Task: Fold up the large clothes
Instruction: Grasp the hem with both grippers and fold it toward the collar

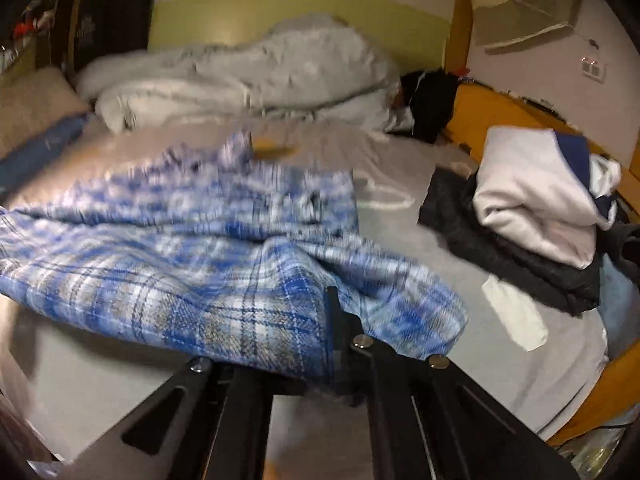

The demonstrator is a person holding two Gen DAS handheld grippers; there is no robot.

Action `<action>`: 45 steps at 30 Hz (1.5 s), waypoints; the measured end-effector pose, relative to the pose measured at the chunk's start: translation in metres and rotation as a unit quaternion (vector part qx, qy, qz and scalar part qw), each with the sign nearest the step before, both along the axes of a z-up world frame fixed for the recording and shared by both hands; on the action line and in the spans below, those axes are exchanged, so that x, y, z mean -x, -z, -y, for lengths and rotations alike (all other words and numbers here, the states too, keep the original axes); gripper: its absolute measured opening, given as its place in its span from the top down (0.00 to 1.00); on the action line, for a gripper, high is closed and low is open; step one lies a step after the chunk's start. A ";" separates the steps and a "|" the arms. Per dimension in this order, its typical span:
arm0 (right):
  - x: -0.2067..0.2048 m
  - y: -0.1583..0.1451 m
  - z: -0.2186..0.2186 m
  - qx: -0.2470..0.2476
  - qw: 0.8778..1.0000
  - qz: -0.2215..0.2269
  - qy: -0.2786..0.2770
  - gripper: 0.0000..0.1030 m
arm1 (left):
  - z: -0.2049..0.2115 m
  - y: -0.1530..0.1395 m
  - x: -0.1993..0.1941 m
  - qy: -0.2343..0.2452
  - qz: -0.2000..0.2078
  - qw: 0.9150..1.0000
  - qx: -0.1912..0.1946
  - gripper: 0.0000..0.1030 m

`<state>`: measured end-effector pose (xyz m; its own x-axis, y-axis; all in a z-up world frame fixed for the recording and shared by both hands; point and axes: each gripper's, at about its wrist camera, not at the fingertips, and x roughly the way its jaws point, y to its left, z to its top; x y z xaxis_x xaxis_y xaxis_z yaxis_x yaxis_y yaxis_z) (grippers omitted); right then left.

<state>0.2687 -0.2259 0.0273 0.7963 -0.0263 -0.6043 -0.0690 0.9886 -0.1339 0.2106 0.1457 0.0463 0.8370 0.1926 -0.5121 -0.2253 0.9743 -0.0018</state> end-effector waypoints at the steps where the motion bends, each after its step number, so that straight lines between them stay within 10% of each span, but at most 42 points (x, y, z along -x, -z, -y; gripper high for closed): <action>1: 0.005 -0.006 0.001 -0.007 1.000 0.007 -0.003 0.96 | -0.003 -0.006 0.005 0.002 0.010 1.000 0.004 0.96; 13: 0.037 -0.035 0.005 -0.014 0.997 0.064 -0.026 0.96 | -0.011 -0.041 0.029 0.014 0.065 0.998 0.022 0.96; 22: -0.024 0.000 0.007 -0.007 0.999 -0.041 -0.016 0.96 | -0.008 -0.004 -0.023 -0.010 -0.081 0.997 0.008 0.95; 28: -0.059 -0.009 -0.015 0.065 0.997 -0.024 -0.020 0.96 | -0.008 -0.004 -0.061 -0.017 -0.127 0.991 -0.035 0.95; 45: -0.201 0.022 -0.032 0.027 0.995 -0.100 0.013 0.95 | -0.037 0.053 -0.220 -0.007 -0.242 0.970 -0.027 0.94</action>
<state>0.4693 -0.1944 0.0056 0.6595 -0.0809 -0.7474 -0.0745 0.9823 -0.1720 0.4309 0.1829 -0.0063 0.4986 0.2392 -0.8332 -0.2004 0.9669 0.1577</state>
